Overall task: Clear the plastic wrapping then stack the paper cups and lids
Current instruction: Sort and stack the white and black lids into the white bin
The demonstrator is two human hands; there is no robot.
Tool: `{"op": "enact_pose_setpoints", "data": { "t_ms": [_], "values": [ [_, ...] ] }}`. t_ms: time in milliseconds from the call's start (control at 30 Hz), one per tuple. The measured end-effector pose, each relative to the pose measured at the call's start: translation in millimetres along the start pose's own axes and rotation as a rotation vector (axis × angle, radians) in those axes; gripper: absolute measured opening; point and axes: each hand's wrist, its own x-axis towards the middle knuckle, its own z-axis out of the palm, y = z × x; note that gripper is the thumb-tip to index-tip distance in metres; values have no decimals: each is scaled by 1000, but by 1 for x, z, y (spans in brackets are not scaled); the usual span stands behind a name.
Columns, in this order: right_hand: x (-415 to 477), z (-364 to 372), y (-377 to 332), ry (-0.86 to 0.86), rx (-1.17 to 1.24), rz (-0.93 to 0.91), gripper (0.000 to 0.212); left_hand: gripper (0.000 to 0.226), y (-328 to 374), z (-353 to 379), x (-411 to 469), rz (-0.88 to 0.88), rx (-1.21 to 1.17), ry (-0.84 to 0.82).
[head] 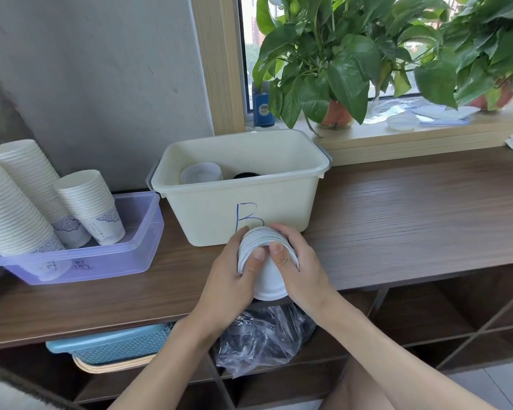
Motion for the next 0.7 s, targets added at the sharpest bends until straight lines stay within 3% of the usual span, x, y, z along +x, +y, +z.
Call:
{"op": "enact_pose_setpoints", "data": {
  "t_ms": [133,267,500,700],
  "values": [
    [0,-2,-4,-54,11,54,62,64,-3,2,1,-1,23,65],
    [0,-2,-3,-68,43,77,70,80,-4,3,-1,16,74,104],
    [0,2,-5,-62,84,51,38,77,-6,8,-3,39,127,154],
    [1,2,-6,-60,65,26,35,64,-8,8,-3,39,158,180]
  ]
}}
